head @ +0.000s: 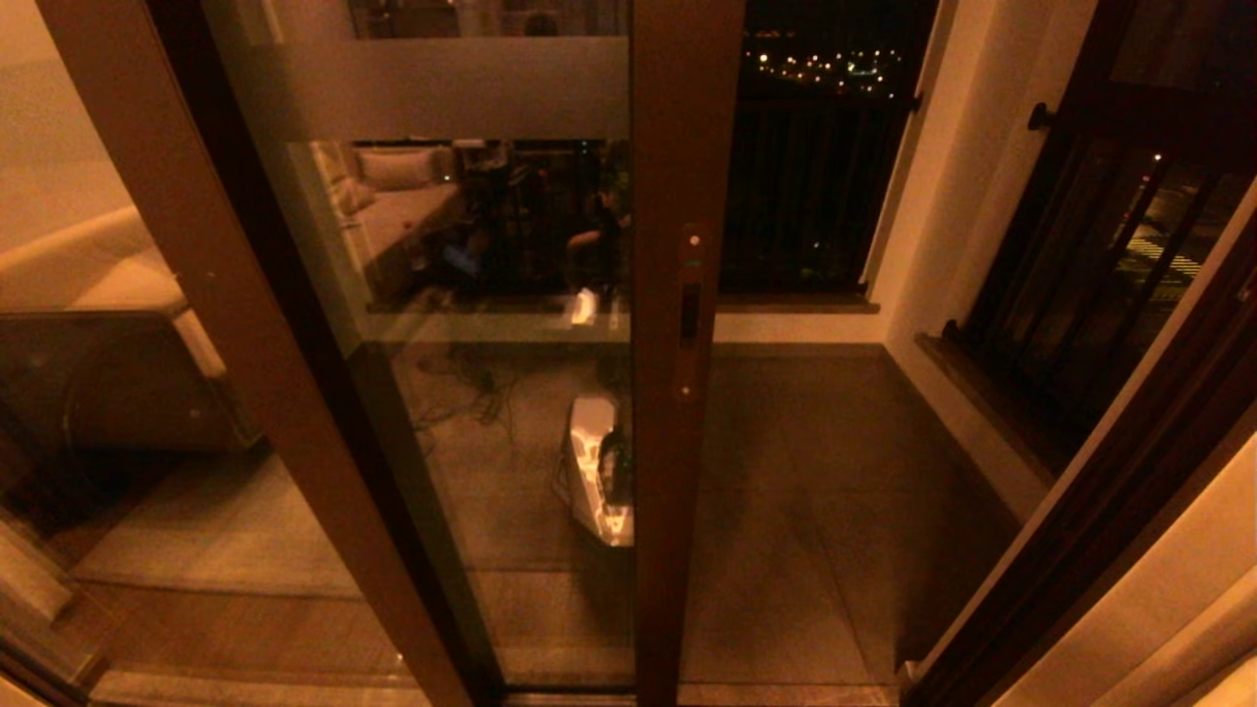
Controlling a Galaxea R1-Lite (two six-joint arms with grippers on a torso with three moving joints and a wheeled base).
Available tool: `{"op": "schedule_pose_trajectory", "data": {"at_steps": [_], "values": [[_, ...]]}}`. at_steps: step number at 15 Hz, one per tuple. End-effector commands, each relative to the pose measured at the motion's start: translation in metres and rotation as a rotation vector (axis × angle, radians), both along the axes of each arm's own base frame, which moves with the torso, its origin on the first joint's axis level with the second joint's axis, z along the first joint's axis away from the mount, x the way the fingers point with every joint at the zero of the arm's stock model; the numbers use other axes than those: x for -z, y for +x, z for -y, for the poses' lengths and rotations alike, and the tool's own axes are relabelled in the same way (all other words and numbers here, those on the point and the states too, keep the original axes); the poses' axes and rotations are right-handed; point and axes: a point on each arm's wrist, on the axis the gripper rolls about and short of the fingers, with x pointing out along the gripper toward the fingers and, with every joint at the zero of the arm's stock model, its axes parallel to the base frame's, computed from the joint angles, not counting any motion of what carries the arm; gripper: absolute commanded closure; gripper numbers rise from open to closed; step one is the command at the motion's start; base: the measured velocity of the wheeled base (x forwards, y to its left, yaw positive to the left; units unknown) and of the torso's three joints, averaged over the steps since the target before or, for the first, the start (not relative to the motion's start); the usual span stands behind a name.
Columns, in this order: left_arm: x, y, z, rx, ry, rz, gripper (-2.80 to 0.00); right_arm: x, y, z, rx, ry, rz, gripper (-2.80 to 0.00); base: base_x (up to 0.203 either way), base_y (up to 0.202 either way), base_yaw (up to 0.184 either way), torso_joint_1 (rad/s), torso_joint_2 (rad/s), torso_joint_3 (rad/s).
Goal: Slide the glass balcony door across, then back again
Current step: Open the slid door
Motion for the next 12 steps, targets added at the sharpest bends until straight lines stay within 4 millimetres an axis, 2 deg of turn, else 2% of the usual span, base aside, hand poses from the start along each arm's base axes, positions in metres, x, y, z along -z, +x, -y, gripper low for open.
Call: {"op": "schedule_pose_trajectory", "data": {"at_steps": [1, 4, 6, 8, 9, 12], "values": [[0.0, 0.0, 0.0, 0.0, 0.001, -0.001, 0.0, 0.01, 0.029, 0.0, -0.007, 0.028, -0.037, 0.0, 0.0, 0.0, 0.0, 0.0, 0.0, 0.0], [0.0, 0.0, 0.0, 0.0, 0.001, -0.001, 0.0, 0.033, 0.095, 0.001, 0.022, 0.06, -0.006, 0.0, 0.0, 0.0, 0.0, 0.0, 0.0, 0.0], [0.0, 0.0, 0.0, 0.0, 0.001, -0.001, 0.0, 0.055, 0.125, 0.001, 0.047, 0.069, 0.008, 0.0, 0.0, 0.0, 0.0, 0.0, 0.0, 0.0], [0.0, 0.0, 0.0, 0.0, 0.001, -0.001, 0.0, 0.084, 0.146, 0.002, 0.076, 0.069, -0.038, 0.0, 0.0, 0.0, 0.0, 0.0, 0.0, 0.0], [0.0, 0.0, 0.0, 0.0, 0.0, -0.001, 0.0, 0.093, 0.156, 0.002, 0.086, 0.069, 0.006, 0.0, 0.0, 0.0, 0.0, 0.0, 0.0, 0.0], [0.0, 0.0, 0.0, 0.0, 0.001, -0.001, 0.0, 0.093, 0.168, 0.002, 0.07, -0.002, 0.24, 0.0, 0.0, 0.0, 0.0, 0.0, 0.0, 0.0]]}}
